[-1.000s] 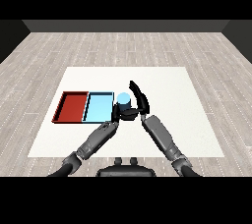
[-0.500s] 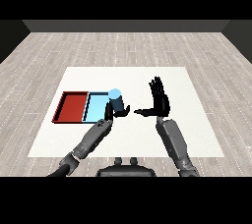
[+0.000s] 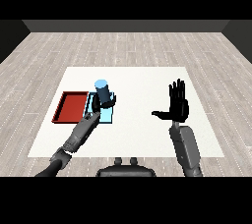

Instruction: Pick the blue can and put it in the blue box

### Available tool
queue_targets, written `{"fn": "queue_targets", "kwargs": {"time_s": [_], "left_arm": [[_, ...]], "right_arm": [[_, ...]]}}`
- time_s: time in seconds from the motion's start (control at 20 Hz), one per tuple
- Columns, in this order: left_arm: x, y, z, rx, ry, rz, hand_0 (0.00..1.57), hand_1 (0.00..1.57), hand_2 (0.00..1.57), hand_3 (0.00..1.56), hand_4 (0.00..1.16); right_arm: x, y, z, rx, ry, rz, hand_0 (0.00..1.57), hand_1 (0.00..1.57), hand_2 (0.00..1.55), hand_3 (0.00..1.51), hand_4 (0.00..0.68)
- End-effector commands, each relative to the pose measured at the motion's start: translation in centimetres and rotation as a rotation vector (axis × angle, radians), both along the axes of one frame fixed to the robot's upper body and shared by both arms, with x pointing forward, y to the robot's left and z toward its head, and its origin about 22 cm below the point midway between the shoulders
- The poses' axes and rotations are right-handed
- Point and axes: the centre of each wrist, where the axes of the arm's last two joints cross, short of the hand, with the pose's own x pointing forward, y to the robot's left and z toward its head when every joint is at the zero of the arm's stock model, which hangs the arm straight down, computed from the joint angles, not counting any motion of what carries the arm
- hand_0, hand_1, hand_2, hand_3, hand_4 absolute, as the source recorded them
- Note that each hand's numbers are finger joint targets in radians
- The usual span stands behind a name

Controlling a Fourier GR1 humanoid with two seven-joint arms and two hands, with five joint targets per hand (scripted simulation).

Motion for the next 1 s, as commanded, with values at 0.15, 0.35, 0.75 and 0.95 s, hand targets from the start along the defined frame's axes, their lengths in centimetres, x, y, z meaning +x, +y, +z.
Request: {"fn": "queue_targets", "kwargs": {"time_s": [0.15, 0.35, 0.75, 0.95], "left_arm": [[3.4, 5.2, 0.0, 0.093, 0.112, 0.094, 1.57, 1.57, 1.57, 1.51, 1.1], [3.5, 5.0, -1.6, 0.149, 0.251, 0.151, 1.57, 1.57, 1.57, 1.49, 1.1], [1.2, 6.2, -6.2, 0.262, 0.522, 0.266, 1.51, 1.51, 1.4, 1.18, 0.9], [-0.9, 7.1, -8.6, 0.27, 0.715, 0.234, 0.95, 0.95, 0.87, 0.81, 0.93]], "right_arm": [[-0.5, -1.7, -3.4, -0.002, 0.037, -0.071, 0.0, 0.0, 0.0, 0.0, 0.0], [1.3, -3.3, -2.6, 0.009, 0.058, -0.052, 0.0, 0.0, 0.0, 0.0, 0.0], [2.8, -2.8, -3.0, 0.018, 0.068, -0.07, 0.0, 0.0, 0.0, 0.0, 0.0], [2.1, -2.7, -4.1, 0.017, 0.071, -0.084, 0.0, 0.0, 0.0, 0.0, 0.0]]}}
